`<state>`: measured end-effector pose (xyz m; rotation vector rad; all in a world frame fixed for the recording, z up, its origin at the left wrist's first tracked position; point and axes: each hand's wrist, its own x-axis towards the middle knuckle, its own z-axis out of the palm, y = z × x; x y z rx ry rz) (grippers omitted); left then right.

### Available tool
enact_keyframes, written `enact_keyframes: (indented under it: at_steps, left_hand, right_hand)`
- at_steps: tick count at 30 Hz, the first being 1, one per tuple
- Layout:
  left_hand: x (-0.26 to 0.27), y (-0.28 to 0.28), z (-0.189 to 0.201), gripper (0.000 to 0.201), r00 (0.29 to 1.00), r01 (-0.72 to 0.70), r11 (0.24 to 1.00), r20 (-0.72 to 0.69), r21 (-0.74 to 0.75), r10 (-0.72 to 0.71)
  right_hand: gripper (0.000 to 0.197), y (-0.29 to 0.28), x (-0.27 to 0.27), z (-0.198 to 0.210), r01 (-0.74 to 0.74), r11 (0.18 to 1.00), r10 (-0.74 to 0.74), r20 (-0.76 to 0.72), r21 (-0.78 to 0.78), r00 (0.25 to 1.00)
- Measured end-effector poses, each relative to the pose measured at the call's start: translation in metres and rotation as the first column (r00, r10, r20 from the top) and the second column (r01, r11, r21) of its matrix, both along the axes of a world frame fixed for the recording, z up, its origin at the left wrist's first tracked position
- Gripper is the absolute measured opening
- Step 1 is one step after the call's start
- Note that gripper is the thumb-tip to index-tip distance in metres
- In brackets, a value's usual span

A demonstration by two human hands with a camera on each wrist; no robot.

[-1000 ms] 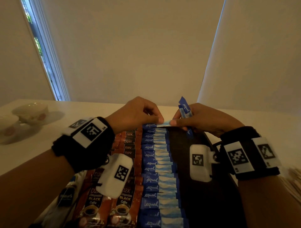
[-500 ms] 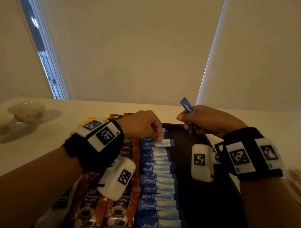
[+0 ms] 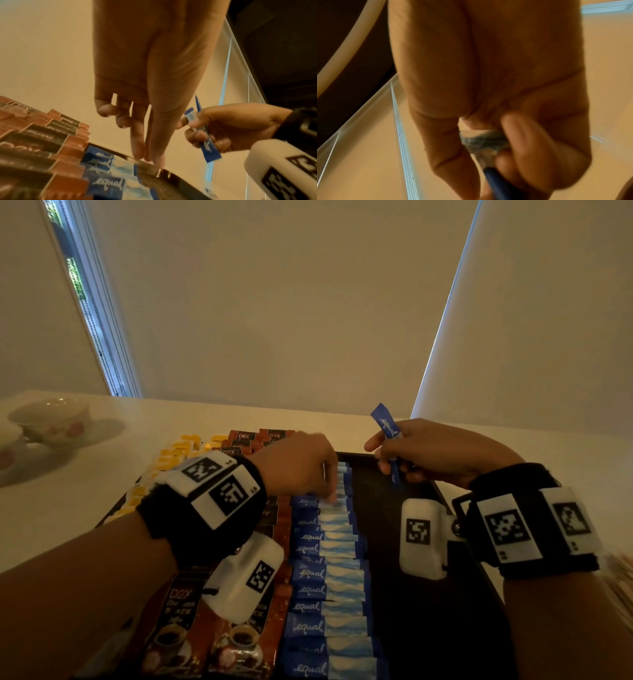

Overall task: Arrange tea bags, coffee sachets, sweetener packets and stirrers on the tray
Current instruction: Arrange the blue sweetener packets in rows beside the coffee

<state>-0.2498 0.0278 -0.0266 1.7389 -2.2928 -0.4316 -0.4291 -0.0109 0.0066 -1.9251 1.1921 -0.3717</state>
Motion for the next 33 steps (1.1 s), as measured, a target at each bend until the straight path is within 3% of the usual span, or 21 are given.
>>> enact_keyframes:
  at_steps: [2, 3, 4, 6, 16, 19, 24, 26, 28, 31, 33]
  left_hand:
    - [0.003, -0.002, 0.007, 0.018, 0.974, -0.109, 0.991, -0.208, -0.082, 0.09]
    - [0.005, -0.002, 0.011, 0.022, 0.928, -0.145, 0.987, -0.355, -0.065, 0.113]
    - [0.005, -0.001, 0.015, 0.025, 0.869, -0.146, 0.989, -0.479, -0.016, 0.12]
    - [0.004, 0.002, 0.02, 0.028, 0.8, -0.071, 0.995, -0.593, 0.065, 0.096]
    - [0.002, 0.011, 0.016, 0.019, 0.683, 0.069, 0.979, -0.725, 0.19, 0.092]
    - [0.004, 0.011, 0.015, 0.015, 0.653, 0.021, 0.987, -0.75, 0.159, 0.107]
    - [0.015, 0.012, 0.015, 0.013, 0.532, -0.038, 0.979, -0.825, 0.199, 0.188]
    - [0.02, 0.014, 0.015, 0.01, 0.546, -0.032, 0.972, -0.811, 0.231, 0.21]
    - [0.022, 0.017, 0.014, 0.01, 0.605, -0.047, 0.972, -0.768, 0.231, 0.212]
    - [0.023, 0.018, 0.016, 0.024, 0.721, -0.155, 0.981, -0.666, 0.114, 0.191]
    - [0.02, 0.018, 0.017, 0.03, 0.734, -0.157, 0.986, -0.661, 0.058, 0.156]
  right_hand:
    - [0.019, 0.003, 0.003, 0.0, -0.057, 0.998, 0.056, 0.012, 0.029, 0.998]
    - [0.016, 0.004, 0.005, 0.0, -0.083, 0.995, 0.082, 0.031, 0.052, 0.996]
    - [0.013, 0.004, 0.006, -0.001, -0.107, 0.991, 0.103, 0.053, 0.075, 0.993]
    - [0.013, 0.005, 0.01, -0.002, -0.153, 0.983, 0.145, 0.079, 0.104, 0.986]
    - [0.016, 0.006, 0.015, -0.01, -0.352, 0.921, 0.303, 0.261, 0.168, 0.916]
    - [0.002, 0.005, 0.014, -0.009, -0.345, 0.923, 0.298, 0.25, 0.171, 0.921]
    - [0.013, 0.0, 0.004, -0.005, -0.28, 0.949, 0.256, 0.162, 0.144, 0.953]
    - [0.02, -0.002, 0.001, -0.003, -0.21, 0.973, 0.197, 0.13, 0.094, 0.972]
    - [0.024, -0.004, -0.001, -0.003, -0.154, 0.986, 0.146, 0.114, 0.063, 0.983]
    - [0.025, -0.005, 0.001, -0.004, -0.107, 0.994, 0.107, 0.032, 0.012, 0.994]
    - [0.021, -0.004, 0.004, -0.005, -0.086, 0.996, 0.086, 0.036, -0.003, 0.996]
